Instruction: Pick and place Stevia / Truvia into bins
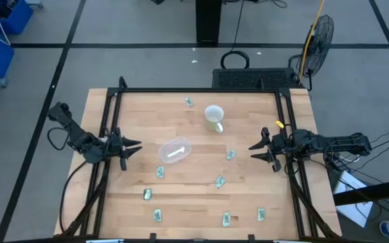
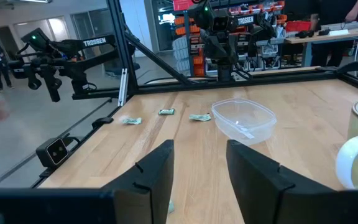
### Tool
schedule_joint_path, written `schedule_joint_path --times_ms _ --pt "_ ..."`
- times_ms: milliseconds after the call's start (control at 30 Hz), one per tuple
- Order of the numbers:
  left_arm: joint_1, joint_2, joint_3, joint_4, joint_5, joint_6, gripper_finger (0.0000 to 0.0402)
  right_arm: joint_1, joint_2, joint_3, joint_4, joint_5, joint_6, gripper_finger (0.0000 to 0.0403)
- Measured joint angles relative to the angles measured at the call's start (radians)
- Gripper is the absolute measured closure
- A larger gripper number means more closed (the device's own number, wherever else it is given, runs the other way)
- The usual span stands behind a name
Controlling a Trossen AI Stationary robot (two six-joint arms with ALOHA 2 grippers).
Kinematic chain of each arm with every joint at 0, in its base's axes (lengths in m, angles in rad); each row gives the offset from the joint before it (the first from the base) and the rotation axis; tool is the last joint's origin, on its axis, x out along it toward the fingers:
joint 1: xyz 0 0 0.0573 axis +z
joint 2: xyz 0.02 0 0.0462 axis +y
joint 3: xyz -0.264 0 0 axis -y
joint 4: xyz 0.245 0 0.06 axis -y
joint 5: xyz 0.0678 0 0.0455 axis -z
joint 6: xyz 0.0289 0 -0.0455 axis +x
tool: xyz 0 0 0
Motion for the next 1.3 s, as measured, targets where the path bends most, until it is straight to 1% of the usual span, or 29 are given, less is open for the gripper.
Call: schedule_joint_path --times_ms 367,400,467,500,567,600,667,700,767,833,933,1067,1233,1300 --pt "0.000 0.000 0.000 0.000 0.000 0.001 0.0293 0.000 0.000 0.000 0.000 0.000 0.000 0.0261" --pt "0.000 0.000 0.000 0.000 -0.007 0.020 0.0293 0.000 0.000 0.000 0.000 0.000 0.000 0.0261" --pt "0.000 0.000 -0.001 0.030 -0.079 0.072 0.0293 0.000 0.000 0.000 0.000 0.000 0.000 0.0261" --pt "0.000 0.000 -0.001 0.080 -0.125 0.047 0.0293 0.000 0.000 0.000 0.000 0.000 0.000 0.0261" --pt "0.000 0.000 0.000 0.207 -0.193 -0.075 0.0293 0.000 0.000 0.000 0.000 0.000 0.000 0.0261" --pt "0.002 0.000 0.000 0.261 -0.244 -0.084 0.0293 0.000 0.000 0.000 0.000 0.000 0.000 0.0261" --pt "0.007 0.000 0.000 0.371 -0.356 -0.076 0.0293 0.000 0.000 0.000 0.000 0.000 0.000 0.0261" --pt "0.010 0.000 0.000 0.413 -0.396 -0.074 0.0293 0.000 0.000 0.000 0.000 0.000 0.000 0.0261" --pt "0.018 0.000 0.000 0.485 -0.458 -0.062 0.0293 0.000 0.000 0.000 0.000 0.000 0.000 0.0261" --pt "0.024 0.000 0.000 0.548 -0.494 -0.038 0.0293 0.000 0.000 0.000 0.000 0.000 0.000 0.0261" --pt "0.033 0.000 0.000 0.578 -0.501 0.059 0.0293 0.000 0.000 0.000 0.000 0.000 0.000 0.0261" --pt "0.051 0.000 0.000 0.568 -0.563 0.228 0.0293 0.000 0.000 0.000 0.001 0.000 0.000 0.0261" --pt "0.057 0.000 0.000 0.568 -0.532 0.236 0.0293 0.000 0.000 -0.001 0.041 0.001 -0.015 0.0261" --pt "0.061 0.000 0.000 0.568 -0.523 0.257 0.0293 0.000 0.000 -0.001 0.089 0.035 -0.058 0.0261"
